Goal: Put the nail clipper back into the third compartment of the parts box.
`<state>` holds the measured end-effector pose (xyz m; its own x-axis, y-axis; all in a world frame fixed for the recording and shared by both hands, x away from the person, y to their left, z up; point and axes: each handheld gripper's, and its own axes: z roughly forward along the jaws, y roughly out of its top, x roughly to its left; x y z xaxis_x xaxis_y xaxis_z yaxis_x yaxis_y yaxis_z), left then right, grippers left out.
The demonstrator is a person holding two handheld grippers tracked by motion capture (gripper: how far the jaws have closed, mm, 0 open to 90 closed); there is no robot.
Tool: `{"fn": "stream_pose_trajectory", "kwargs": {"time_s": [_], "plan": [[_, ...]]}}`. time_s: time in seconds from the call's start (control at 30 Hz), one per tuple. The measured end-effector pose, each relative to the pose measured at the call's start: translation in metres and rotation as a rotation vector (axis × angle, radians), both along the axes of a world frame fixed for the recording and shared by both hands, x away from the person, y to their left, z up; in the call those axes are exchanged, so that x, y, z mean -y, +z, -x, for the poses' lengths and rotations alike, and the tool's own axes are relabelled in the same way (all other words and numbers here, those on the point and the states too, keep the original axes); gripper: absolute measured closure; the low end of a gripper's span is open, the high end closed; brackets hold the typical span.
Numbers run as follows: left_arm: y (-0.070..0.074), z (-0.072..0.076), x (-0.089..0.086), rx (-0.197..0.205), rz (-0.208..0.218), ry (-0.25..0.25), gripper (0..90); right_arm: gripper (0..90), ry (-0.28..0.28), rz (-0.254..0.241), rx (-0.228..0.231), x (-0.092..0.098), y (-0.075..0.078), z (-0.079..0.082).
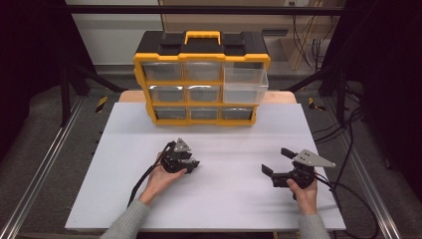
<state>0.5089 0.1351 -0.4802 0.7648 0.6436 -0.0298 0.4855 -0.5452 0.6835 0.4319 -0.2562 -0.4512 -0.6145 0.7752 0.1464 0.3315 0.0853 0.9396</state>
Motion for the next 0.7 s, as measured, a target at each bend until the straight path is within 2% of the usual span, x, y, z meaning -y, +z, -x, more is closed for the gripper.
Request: {"fn": "stream_pose_trajectory", "kwargs": {"time_s": [0.27, 0.7], "plan": [[-0.0003, -0.0003, 0.0002, -0.011, 0.007, -0.008, 63.9, 0.4, 0.001, 0.000, -0.002, 0.0000, 0.0000, -0.0002], [-0.0013, -0.0005, 0.0014, -0.016, -0.002, -0.012, 72.4, 0.4, 0.000, 0.001, -0.002, 0.0002, 0.0001, -0.0002]]}}
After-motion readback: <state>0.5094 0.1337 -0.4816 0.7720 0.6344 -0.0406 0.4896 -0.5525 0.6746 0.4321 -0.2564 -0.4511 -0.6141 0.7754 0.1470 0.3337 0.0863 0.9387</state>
